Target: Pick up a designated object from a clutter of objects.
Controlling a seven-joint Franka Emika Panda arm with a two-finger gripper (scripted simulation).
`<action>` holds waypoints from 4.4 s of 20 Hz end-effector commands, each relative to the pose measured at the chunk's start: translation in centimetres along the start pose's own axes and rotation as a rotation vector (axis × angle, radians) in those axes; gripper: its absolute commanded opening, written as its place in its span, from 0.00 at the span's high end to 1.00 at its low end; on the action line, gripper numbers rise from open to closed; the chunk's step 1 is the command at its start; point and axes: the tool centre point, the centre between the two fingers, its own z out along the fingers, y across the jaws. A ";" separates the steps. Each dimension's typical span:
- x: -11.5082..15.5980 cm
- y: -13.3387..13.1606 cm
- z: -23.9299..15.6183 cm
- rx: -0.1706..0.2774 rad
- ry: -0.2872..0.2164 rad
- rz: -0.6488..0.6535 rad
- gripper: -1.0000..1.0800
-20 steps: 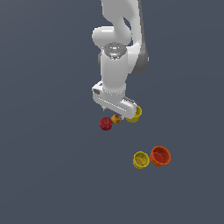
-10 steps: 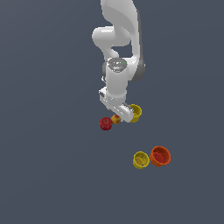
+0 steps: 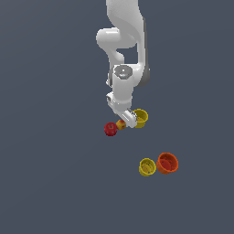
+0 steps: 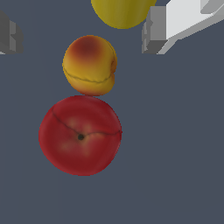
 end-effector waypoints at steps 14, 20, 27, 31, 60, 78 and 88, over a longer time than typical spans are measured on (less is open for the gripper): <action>-0.4 0.3 2.5 -0.001 -0.001 0.018 0.04; -0.4 0.4 4.8 -0.001 0.000 0.020 0.04; -0.4 0.4 5.4 -0.001 0.000 0.021 1.00; -0.4 0.4 5.4 -0.001 0.000 0.021 1.00; -1.0 -4.7 -6.9 0.000 0.001 0.021 1.00; -1.6 -11.7 -22.8 -0.001 0.000 0.021 1.00; -1.6 -14.2 -27.8 -0.001 0.000 0.021 1.00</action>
